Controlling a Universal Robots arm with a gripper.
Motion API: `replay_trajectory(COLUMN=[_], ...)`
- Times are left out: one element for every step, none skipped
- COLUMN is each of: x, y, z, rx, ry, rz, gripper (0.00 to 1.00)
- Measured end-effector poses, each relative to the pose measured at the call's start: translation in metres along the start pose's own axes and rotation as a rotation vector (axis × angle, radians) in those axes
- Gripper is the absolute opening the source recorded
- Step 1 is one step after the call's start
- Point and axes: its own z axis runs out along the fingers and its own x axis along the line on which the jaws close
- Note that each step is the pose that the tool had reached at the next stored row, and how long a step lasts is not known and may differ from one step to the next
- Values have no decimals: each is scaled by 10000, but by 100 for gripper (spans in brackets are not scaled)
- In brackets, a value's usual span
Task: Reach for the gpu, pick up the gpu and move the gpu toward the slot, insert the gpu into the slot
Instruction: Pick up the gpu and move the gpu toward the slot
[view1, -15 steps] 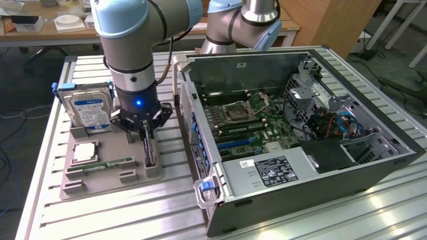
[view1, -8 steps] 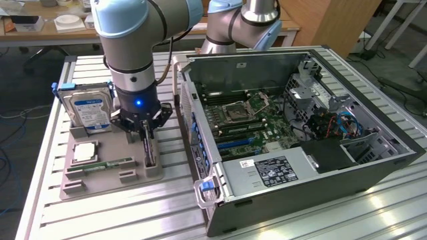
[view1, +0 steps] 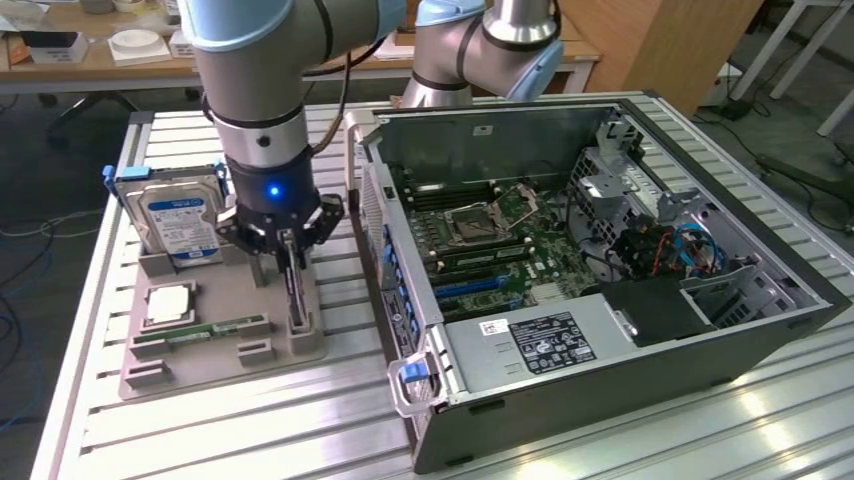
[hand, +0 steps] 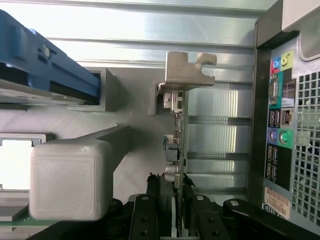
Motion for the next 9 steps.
replay_trajectory(x=[0, -1, -2, -2, -2, -2, -3, -3, -4], y=[1, 2, 3, 3, 4, 5, 5, 6, 6], z=[-29, -54, -75, -94, -113, -130, -143, -156, -169], rx=[4, 7, 10, 15, 23, 34, 44, 54, 62], ry=[1, 0, 0, 0, 1, 0, 0, 0, 1], rz=[0, 0, 0, 0, 0, 0, 0, -1, -1], gripper=[29, 29, 29, 29, 29, 29, 29, 29, 29])
